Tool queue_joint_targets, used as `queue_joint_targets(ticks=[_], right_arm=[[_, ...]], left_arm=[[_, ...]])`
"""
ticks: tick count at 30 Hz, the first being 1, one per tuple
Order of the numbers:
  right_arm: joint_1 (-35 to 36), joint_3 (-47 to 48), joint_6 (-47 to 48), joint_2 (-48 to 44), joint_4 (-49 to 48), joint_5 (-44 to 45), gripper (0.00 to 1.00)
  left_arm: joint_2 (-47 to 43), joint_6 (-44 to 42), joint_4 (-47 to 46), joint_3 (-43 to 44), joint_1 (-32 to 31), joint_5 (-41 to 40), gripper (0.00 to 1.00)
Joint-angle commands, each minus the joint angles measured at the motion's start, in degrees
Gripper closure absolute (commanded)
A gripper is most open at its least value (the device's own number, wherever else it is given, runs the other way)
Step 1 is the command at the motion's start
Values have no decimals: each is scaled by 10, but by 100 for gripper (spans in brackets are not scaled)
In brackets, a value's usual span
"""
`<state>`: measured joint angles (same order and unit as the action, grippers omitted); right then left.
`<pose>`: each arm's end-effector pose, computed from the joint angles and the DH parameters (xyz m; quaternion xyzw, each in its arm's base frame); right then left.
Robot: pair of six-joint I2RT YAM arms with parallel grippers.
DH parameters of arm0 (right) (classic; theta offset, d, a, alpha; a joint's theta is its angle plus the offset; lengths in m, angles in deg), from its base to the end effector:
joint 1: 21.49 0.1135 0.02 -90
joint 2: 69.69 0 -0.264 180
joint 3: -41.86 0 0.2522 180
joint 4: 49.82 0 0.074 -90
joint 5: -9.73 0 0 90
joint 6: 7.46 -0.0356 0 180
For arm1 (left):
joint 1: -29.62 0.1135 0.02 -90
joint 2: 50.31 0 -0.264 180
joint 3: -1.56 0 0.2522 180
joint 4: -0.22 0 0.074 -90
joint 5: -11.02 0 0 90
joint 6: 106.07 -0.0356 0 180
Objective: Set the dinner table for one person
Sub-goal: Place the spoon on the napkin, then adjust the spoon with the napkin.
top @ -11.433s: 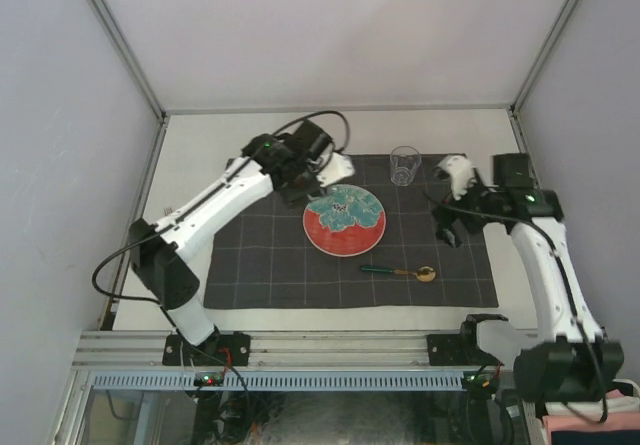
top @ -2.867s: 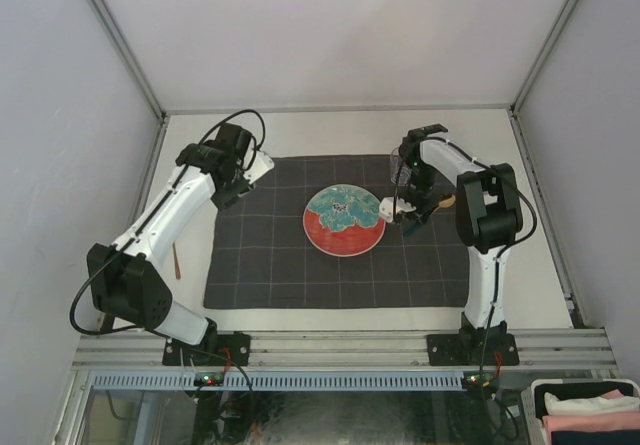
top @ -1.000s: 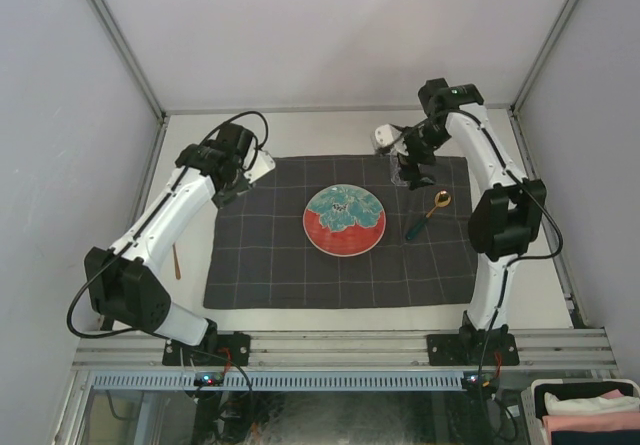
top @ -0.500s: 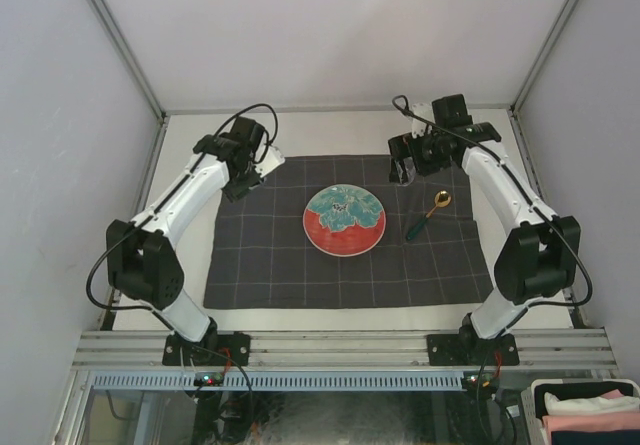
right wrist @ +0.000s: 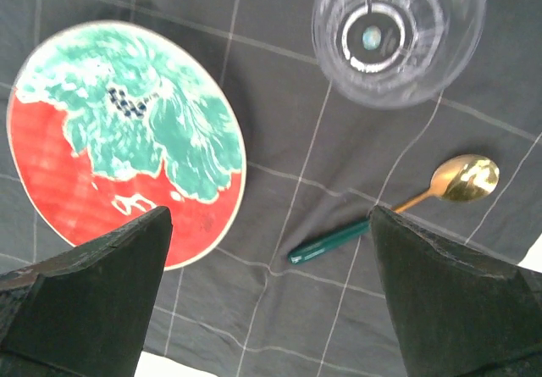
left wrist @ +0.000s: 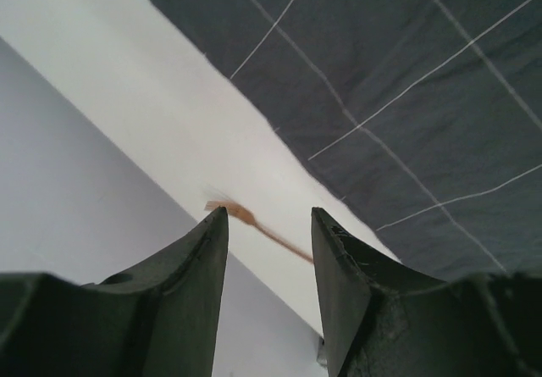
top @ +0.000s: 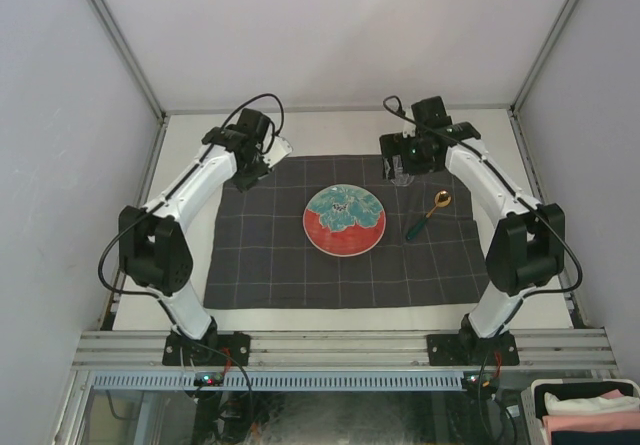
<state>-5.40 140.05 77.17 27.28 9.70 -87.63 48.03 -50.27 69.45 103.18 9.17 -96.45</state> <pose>0.3462 0.1046 0.2879 -0.1071 0.9542 0.1114 0.2563 0.3355 -0.1137 0.2906 0.4156 0.8734 0.1721 0.1867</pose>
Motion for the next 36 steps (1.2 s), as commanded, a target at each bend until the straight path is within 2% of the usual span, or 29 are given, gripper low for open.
queue_joint_targets(ticks=[1,5,8,12,16,22,26,36], right_arm=[[2,91,4,0,18,4,0],[-1,153,14,11,86,41,0],[-9,143,17,-19,98,83,0],[-15,26,22,-102,103,106,0],[-19,-110,4,-200,107,58,0],[-97,-267,-2,-254,40,-141,0],[-109,-311,-57,-252,-59,-132,0],[-100,-326,-208,-196,-150,-31,0]], left_arm=[[17,30,-23,16,5,52,52],[51,76,-18,39,5,97,53],[77,117,-4,73,6,115,54],[85,160,12,99,6,137,55],[82,177,14,105,5,139,55],[76,126,45,96,5,91,55],[51,85,54,73,10,27,56],[6,86,83,46,15,3,56]])
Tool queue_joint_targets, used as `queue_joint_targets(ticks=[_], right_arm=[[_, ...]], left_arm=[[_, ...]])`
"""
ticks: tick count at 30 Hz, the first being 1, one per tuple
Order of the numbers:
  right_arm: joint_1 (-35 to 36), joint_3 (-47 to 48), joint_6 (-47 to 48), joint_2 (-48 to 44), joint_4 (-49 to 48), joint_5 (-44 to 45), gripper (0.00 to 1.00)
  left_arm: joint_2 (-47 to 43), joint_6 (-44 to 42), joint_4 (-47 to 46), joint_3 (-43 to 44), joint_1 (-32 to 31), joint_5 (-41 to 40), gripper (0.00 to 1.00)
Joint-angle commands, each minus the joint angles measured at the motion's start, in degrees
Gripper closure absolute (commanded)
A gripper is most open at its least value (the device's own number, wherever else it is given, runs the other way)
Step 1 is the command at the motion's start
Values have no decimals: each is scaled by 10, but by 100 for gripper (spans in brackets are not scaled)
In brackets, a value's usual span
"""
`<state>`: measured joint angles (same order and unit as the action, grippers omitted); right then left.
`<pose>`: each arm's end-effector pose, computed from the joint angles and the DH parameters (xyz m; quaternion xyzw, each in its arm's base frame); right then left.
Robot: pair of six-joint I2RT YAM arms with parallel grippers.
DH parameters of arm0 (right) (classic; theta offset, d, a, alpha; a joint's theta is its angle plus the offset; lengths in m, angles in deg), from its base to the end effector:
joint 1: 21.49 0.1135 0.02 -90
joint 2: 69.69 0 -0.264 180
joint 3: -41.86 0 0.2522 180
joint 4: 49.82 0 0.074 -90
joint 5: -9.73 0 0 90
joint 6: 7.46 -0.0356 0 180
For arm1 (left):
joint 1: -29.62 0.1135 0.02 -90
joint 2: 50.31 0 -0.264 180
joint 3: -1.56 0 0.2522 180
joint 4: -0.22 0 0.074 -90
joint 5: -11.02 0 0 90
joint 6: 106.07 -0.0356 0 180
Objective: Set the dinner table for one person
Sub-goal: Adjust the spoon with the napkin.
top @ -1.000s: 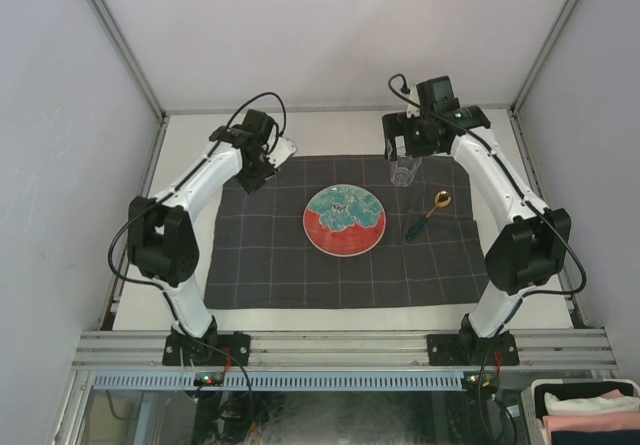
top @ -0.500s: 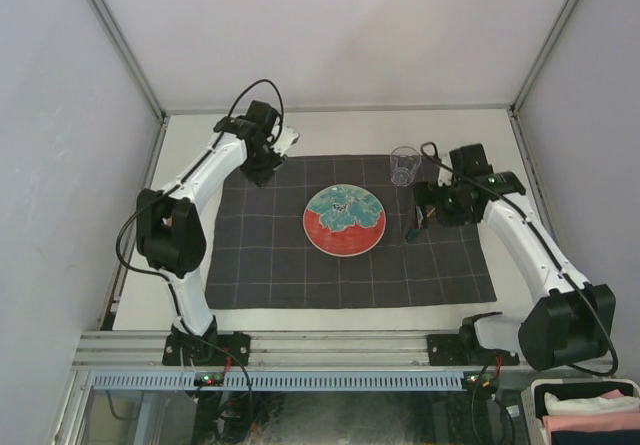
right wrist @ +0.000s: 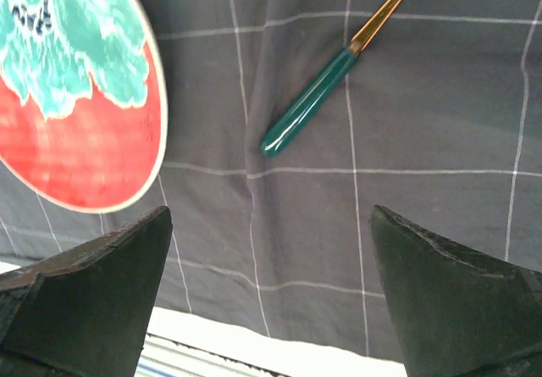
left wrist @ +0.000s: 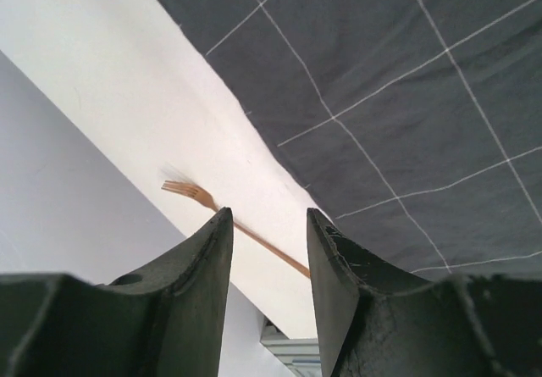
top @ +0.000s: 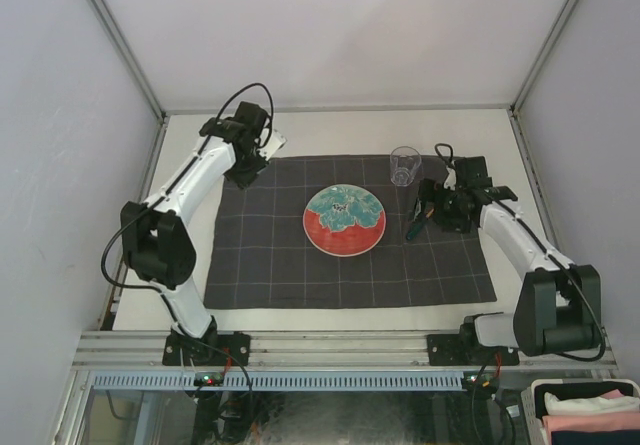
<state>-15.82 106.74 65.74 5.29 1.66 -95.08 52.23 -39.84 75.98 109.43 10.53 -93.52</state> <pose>0.2493 0.0339 0.2289 0.0617 0.9599 0.1700 0.2144 0.3476 -0.1108 0.2924 0.3371 0.9178 0.1315 0.1634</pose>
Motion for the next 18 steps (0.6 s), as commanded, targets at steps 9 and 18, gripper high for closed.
queue_joint_targets(ticks=[9,18], right_arm=[[31,6,-224,87,-124,120,0],[5,11,-227,169,-187,117,8]], left_arm=[[-47,-63,44,-32,4,-53,57],[-39,-48,83,43,3,-76,57]])
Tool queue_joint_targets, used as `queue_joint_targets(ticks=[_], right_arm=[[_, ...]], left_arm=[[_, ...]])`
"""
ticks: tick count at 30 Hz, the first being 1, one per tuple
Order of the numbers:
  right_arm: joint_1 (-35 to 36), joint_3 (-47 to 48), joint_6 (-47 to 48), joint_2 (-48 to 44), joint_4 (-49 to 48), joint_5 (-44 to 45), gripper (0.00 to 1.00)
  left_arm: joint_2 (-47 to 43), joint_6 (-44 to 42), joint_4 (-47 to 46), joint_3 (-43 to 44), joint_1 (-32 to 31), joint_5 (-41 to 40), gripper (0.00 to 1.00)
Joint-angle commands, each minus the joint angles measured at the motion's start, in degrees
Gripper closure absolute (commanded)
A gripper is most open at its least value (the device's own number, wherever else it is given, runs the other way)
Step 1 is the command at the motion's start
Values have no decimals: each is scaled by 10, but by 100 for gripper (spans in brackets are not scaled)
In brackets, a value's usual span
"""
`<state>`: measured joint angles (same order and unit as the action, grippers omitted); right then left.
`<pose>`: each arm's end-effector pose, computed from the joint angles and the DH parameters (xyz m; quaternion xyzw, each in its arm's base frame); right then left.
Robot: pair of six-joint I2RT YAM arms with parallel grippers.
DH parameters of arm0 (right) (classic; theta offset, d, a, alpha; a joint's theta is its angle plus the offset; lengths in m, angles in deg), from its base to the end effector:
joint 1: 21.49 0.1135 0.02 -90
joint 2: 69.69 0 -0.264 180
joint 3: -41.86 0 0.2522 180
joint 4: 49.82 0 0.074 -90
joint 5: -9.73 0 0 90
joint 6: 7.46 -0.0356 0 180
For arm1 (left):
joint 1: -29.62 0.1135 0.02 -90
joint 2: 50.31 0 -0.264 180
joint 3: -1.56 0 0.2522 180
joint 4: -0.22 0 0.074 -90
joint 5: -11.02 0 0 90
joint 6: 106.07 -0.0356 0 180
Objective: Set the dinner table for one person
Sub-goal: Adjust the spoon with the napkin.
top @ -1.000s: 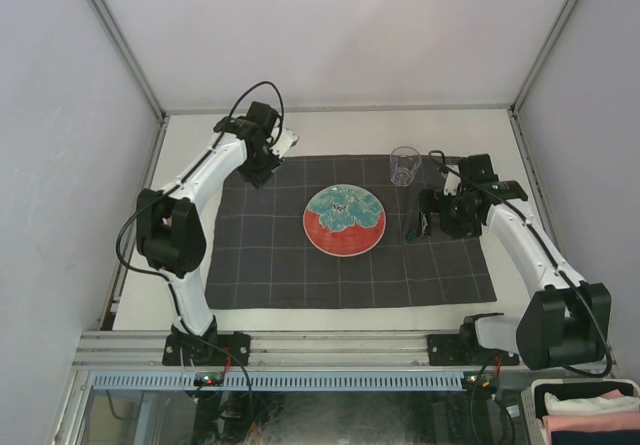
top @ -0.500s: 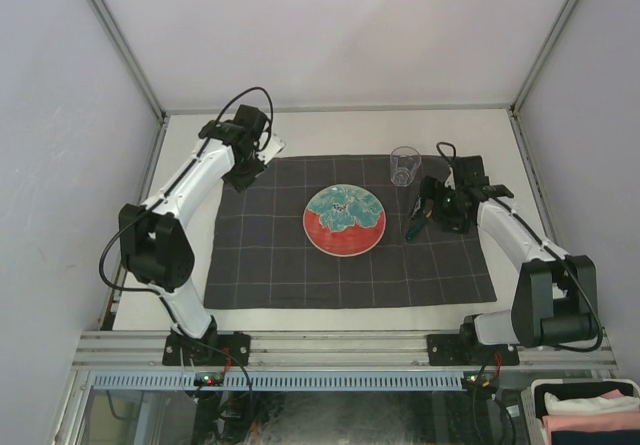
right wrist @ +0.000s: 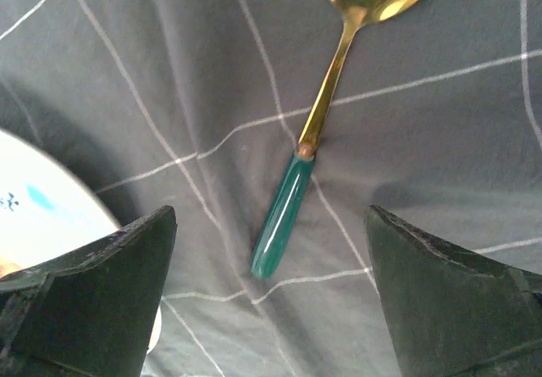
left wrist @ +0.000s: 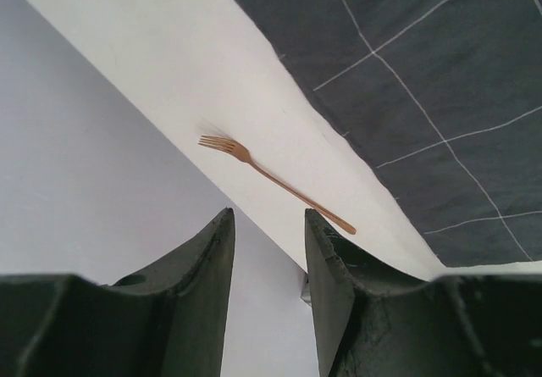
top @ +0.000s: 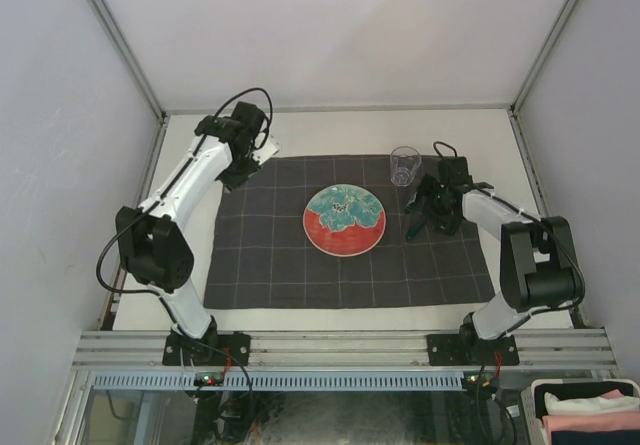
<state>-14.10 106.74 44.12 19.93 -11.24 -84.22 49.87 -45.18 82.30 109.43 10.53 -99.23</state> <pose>0.2937 0.0406 0.1741 0.2525 0.9391 0.1206 0.1994 0.3305 -0.1013 0.3037 0.3765 0.9000 0.1852 0.1180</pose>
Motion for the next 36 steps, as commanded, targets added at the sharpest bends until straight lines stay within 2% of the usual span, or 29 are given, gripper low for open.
queue_joint_targets(ticks=[1,6,14,21,27,30,36], right_arm=[[-14,11,-9,32,-66,7,9],[-15,20,-1,58,-82,7,13],[-19,31,-5,59,-55,0,19],[-14,35,26,10,31,-12,10],[-15,5,31,-19,37,-3,6],[-18,-6,30,-32,36,0,6],[-5,15,27,-49,19,-2,12]], left_arm=[[-17,12,23,45,3,-18,57],[-33,28,31,34,3,-22,57],[-39,23,26,19,3,-31,58],[-28,25,19,31,3,-19,58],[-19,28,15,42,3,-9,58],[-18,25,14,46,3,-8,59],[-19,29,14,42,3,-4,59]])
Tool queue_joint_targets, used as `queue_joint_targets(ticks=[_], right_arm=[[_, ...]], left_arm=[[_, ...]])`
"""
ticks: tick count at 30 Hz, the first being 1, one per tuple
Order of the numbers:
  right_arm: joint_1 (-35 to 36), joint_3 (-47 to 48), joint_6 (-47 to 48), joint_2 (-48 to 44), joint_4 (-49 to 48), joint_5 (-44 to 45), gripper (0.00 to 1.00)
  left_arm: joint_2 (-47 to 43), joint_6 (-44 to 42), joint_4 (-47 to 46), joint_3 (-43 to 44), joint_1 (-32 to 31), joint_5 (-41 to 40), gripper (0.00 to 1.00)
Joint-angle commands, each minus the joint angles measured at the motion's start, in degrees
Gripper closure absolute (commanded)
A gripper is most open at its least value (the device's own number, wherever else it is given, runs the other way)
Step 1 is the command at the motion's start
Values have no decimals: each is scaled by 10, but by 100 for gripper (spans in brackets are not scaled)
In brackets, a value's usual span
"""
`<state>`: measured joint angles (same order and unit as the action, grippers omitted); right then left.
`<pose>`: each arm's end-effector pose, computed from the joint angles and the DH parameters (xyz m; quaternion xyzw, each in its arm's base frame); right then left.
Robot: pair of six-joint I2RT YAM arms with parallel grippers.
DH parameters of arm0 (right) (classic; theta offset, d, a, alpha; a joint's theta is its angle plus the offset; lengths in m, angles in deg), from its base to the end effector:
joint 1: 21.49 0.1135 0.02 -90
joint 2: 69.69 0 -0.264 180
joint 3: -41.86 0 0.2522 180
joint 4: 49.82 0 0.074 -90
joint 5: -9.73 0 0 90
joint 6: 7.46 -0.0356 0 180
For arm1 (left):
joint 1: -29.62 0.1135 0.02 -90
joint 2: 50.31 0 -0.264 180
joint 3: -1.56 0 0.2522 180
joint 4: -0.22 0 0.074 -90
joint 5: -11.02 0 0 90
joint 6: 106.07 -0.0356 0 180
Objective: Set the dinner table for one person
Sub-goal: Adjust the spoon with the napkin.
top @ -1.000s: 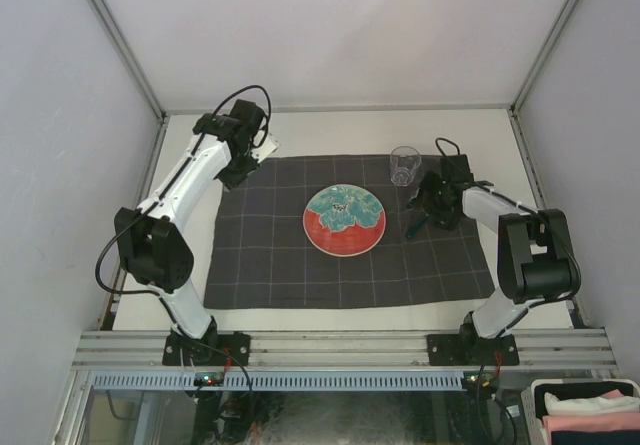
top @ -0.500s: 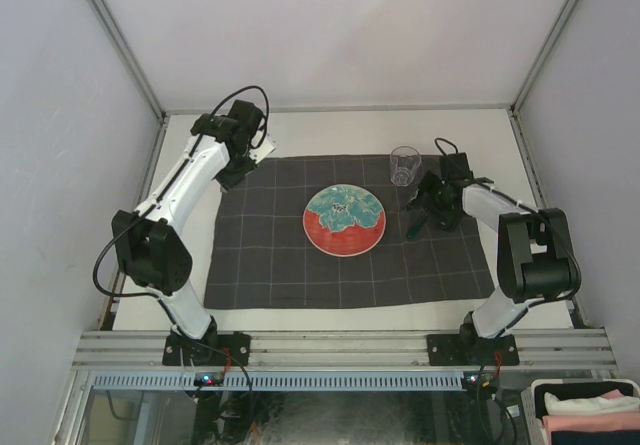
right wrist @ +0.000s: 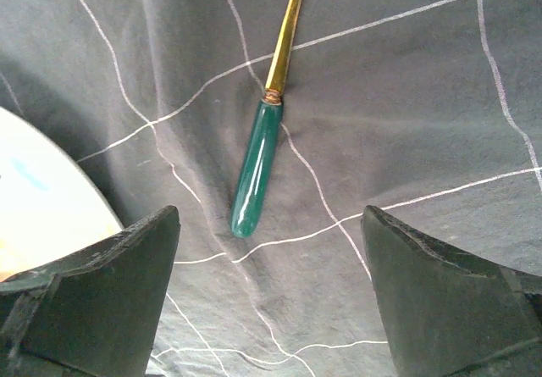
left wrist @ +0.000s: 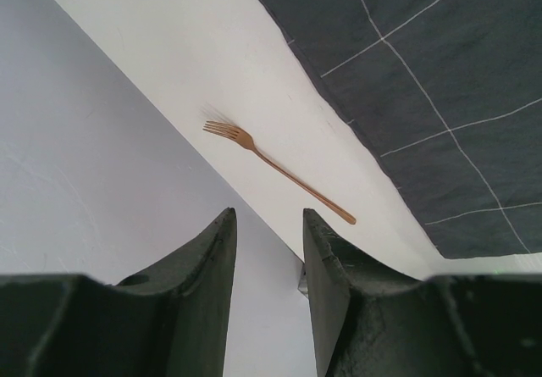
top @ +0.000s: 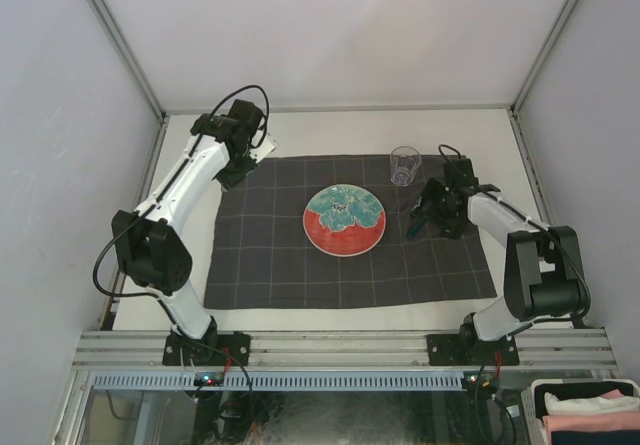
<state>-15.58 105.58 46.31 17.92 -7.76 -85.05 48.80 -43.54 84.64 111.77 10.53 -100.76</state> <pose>0.2824 0.0322 0.1752 0.2472 0.9455 0.1129 0.1796 0.3256 -0.0987 0.3202 0.3588 0.9033 0.1968 0.1284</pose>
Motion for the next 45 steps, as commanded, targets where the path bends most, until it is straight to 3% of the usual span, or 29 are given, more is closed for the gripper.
queue_joint_targets(ticks=[1,6,23,36,45], right_arm=[[12,41,4,-26,-14,3,13],[16,85,-8,-5,-6,2,17],[30,74,32,68,-67,2,26],[31,28,42,38,-66,3,28],[28,4,48,23,-83,5,38]], left_arm=[[-9,13,-9,16,3,14,59],[-12,14,-9,8,3,16,59],[-53,10,-10,-29,3,5,60],[-46,12,-10,-25,3,10,61],[-44,12,-7,-26,3,13,61]])
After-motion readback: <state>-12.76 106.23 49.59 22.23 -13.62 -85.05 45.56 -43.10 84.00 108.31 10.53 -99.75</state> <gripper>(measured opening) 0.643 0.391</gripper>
